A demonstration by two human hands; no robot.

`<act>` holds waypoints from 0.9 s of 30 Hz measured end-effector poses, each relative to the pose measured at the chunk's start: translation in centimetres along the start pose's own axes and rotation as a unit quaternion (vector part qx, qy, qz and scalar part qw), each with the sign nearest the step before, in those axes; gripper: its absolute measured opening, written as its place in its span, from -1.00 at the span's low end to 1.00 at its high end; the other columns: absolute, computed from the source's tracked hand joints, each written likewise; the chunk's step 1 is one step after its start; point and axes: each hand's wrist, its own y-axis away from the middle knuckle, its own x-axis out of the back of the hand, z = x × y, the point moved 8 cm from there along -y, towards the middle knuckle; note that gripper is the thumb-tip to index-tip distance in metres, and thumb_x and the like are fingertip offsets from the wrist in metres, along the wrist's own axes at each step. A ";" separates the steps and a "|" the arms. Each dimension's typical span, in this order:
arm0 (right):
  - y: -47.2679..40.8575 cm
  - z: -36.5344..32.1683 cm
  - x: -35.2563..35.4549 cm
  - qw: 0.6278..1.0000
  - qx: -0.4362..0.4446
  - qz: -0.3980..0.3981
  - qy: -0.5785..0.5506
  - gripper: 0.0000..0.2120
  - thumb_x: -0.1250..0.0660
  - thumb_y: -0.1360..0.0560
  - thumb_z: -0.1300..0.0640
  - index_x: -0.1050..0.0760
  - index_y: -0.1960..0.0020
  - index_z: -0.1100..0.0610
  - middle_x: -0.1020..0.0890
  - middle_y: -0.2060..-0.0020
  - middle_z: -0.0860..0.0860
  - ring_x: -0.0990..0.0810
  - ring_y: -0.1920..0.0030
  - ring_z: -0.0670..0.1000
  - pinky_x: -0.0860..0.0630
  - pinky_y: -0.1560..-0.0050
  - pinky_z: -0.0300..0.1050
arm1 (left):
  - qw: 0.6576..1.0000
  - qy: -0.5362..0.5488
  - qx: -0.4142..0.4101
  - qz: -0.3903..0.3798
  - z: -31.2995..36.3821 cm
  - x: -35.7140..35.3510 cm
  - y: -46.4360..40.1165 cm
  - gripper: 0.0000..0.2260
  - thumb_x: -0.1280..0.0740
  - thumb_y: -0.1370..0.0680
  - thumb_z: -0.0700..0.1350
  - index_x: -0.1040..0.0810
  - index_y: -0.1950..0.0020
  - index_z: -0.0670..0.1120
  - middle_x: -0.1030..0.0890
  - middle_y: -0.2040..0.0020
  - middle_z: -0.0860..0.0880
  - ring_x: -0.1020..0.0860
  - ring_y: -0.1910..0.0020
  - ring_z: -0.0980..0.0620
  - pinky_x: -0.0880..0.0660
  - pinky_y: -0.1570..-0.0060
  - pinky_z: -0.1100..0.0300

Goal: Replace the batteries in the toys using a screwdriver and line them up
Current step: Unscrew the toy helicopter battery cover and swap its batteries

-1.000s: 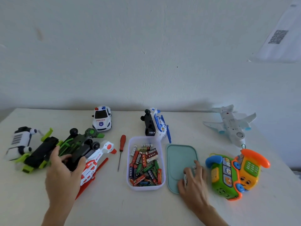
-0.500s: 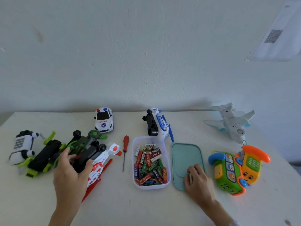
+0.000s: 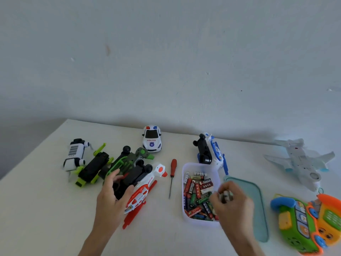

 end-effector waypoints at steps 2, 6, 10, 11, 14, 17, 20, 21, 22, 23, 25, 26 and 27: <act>2.7 -2.0 -5.2 0.991 -0.024 -0.118 -0.051 -0.74 -0.42 -0.29 0.33 -0.43 0.36 0.03 -0.50 0.47 -0.08 -0.46 0.46 0.00 -0.52 0.47 -0.04 | 1.000 -0.001 -0.004 -0.010 -0.2 0.2 0.1 -0.61 -0.39 -0.50 -0.02 -0.41 -0.30 0.07 -0.54 -0.07 0.13 -0.56 -0.05 0.09 -0.52 0.12 0.29; 7.1 -2.3 -14.7 0.960 -0.033 -0.278 0.005 -0.79 -0.32 -0.37 0.27 -0.37 0.29 0.00 -0.50 0.27 -0.06 -0.49 0.32 -0.02 -0.49 0.33 -0.12 | 0.999 -0.015 -0.038 -0.021 -0.3 0.4 0.0 -0.67 -0.39 -0.50 -0.03 -0.51 -0.25 0.01 -0.56 -0.09 0.15 -0.55 -0.11 0.14 -0.54 -0.03 0.19; 7.3 -0.8 -18.8 0.951 0.002 -0.296 0.088 -0.93 -0.22 -0.48 0.24 -0.39 0.12 0.08 -0.47 0.11 -0.01 -0.44 0.20 -0.04 -0.39 0.25 -0.24 | 0.998 -0.025 -0.058 -0.020 0.0 0.5 -0.4 -0.66 -0.43 -0.49 -0.10 -0.54 -0.25 -0.10 -0.58 -0.09 0.06 -0.55 -0.12 0.11 -0.48 -0.03 0.31; 7.2 -0.4 -19.2 0.951 0.010 -0.293 0.102 -0.94 -0.21 -0.50 0.22 -0.42 0.08 0.10 -0.49 0.09 0.00 -0.47 0.18 -0.02 -0.40 0.22 -0.21 | 0.997 -0.027 -0.065 -0.021 0.2 0.4 -0.5 -0.66 -0.44 -0.49 -0.11 -0.55 -0.25 -0.12 -0.58 -0.08 0.05 -0.55 -0.11 0.11 -0.47 -0.02 0.33; 7.1 -0.5 -19.3 0.955 0.104 -0.228 0.158 -0.83 -0.18 -0.45 0.10 -0.54 0.09 0.06 -0.58 0.13 -0.06 -0.57 0.14 0.00 -0.50 0.15 -0.14 | 0.994 -0.037 -0.093 -0.033 0.5 0.0 -1.0 -0.67 -0.44 -0.49 -0.11 -0.55 -0.23 -0.14 -0.58 -0.07 0.03 -0.55 -0.08 0.13 -0.44 0.01 0.44; 8.1 0.0 -18.9 0.932 0.146 -0.231 0.238 -0.64 -0.15 -0.40 -0.12 -0.62 0.00 -0.02 -0.66 0.03 -0.13 -0.64 0.03 -0.08 -0.57 0.02 -0.16 | 0.992 -0.038 -0.114 -0.045 1.0 -0.7 -1.5 -0.70 -0.42 -0.50 -0.12 -0.55 -0.21 -0.16 -0.57 -0.08 0.03 -0.53 -0.09 0.13 -0.42 0.00 0.49; 9.3 0.9 -18.7 0.913 0.152 -0.235 0.298 -0.50 -0.04 -0.51 -0.22 -0.53 -0.24 0.01 -0.62 -0.16 -0.06 -0.60 -0.16 -0.05 -0.35 -0.27 -0.09 | 0.990 -0.028 -0.129 -0.055 1.5 -1.3 -1.8 -0.72 -0.41 -0.51 -0.12 -0.56 -0.20 -0.16 -0.56 -0.09 0.05 -0.50 -0.09 0.20 -0.40 -0.05 0.51; 9.6 1.2 -18.7 0.907 0.152 -0.234 0.315 -0.48 0.04 -0.56 -0.22 -0.48 -0.29 0.02 -0.60 -0.20 -0.04 -0.58 -0.19 -0.04 -0.23 -0.31 -0.06 | 0.989 -0.028 -0.132 -0.061 1.5 -1.5 -1.8 -0.72 -0.41 -0.51 -0.12 -0.55 -0.20 -0.16 -0.56 -0.10 0.04 -0.50 -0.09 0.20 -0.37 -0.04 0.56; 9.7 1.3 -18.8 0.903 0.144 -0.242 0.326 -0.45 0.11 -0.58 -0.23 -0.44 -0.31 0.02 -0.59 -0.22 -0.03 -0.57 -0.22 -0.03 -0.14 -0.34 -0.04 | 0.989 -0.031 -0.131 -0.066 1.5 -1.6 -1.9 -0.71 -0.40 -0.52 -0.12 -0.55 -0.21 -0.17 -0.56 -0.11 0.02 -0.50 -0.10 0.18 -0.35 -0.02 0.58; 9.8 1.4 -18.8 0.902 0.136 -0.244 0.329 -0.43 0.14 -0.57 -0.25 -0.43 -0.32 0.02 -0.58 -0.24 -0.02 -0.56 -0.24 -0.01 -0.09 -0.36 -0.04 | 0.988 -0.035 -0.130 -0.071 1.4 -1.8 -2.0 -0.70 -0.40 -0.52 -0.11 -0.55 -0.22 -0.16 -0.56 -0.12 0.01 -0.50 -0.11 0.16 -0.34 -0.02 0.57; 9.7 1.2 -18.8 0.906 0.121 -0.247 0.322 -0.41 0.13 -0.56 -0.27 -0.41 -0.33 0.02 -0.57 -0.25 -0.01 -0.55 -0.24 -0.01 -0.16 -0.39 -0.05 | 0.989 -0.037 -0.126 -0.072 1.2 -1.8 -2.1 -0.69 -0.39 -0.52 -0.10 -0.53 -0.24 -0.15 -0.54 -0.14 0.02 -0.50 -0.13 0.14 -0.34 -0.02 0.52; 9.6 1.1 -18.7 0.908 0.112 -0.251 0.316 -0.41 0.14 -0.55 -0.29 -0.38 -0.33 0.03 -0.58 -0.24 -0.01 -0.56 -0.24 -0.02 -0.27 -0.37 -0.06 | 0.989 -0.035 -0.126 -0.070 1.2 -1.6 -2.1 -0.69 -0.39 -0.52 -0.10 -0.53 -0.24 -0.15 -0.53 -0.14 0.03 -0.49 -0.13 0.13 -0.34 -0.03 0.49; 9.5 1.0 -18.6 0.911 0.107 -0.254 0.307 -0.40 0.15 -0.54 -0.30 -0.36 -0.33 0.03 -0.58 -0.23 -0.01 -0.56 -0.23 -0.03 -0.37 -0.32 -0.08 | 0.989 -0.033 -0.130 -0.068 1.3 -1.5 -2.2 -0.69 -0.39 -0.52 -0.10 -0.53 -0.24 -0.14 -0.53 -0.14 0.03 -0.49 -0.13 0.12 -0.36 -0.05 0.45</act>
